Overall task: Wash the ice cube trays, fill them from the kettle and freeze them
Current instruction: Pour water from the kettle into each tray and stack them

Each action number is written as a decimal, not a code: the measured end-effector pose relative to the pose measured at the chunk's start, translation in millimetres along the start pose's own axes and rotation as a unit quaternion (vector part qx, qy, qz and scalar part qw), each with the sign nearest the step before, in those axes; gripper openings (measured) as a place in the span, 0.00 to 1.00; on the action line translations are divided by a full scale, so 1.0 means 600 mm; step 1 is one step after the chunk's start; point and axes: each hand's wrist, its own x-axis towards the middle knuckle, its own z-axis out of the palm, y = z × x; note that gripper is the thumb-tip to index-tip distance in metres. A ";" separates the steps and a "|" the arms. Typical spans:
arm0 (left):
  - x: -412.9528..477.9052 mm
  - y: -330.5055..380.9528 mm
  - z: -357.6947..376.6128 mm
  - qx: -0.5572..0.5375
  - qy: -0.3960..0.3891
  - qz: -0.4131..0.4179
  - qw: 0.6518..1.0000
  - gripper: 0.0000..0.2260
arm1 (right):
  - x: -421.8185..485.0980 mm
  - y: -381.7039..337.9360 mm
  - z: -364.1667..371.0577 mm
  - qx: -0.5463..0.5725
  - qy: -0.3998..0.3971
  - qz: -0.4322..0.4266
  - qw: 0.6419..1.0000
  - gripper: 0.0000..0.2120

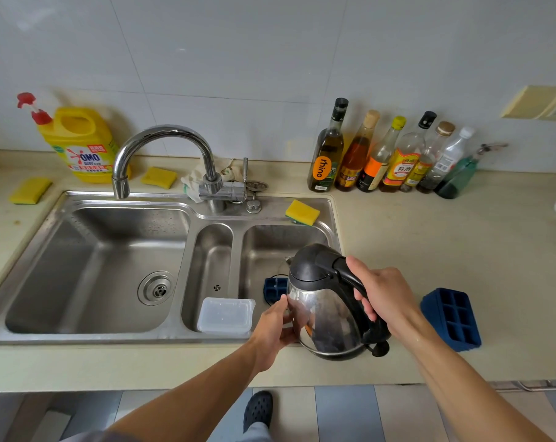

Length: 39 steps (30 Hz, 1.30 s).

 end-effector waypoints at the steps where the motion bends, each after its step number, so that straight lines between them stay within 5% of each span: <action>1: 0.000 0.000 0.000 0.001 0.000 0.000 1.000 0.27 | 0.001 0.001 0.000 0.000 -0.001 0.001 1.000 0.32; 39: -0.028 -0.005 0.012 0.008 0.044 -0.017 0.999 0.23 | -0.018 0.000 -0.018 0.012 -0.013 0.000 1.000 0.31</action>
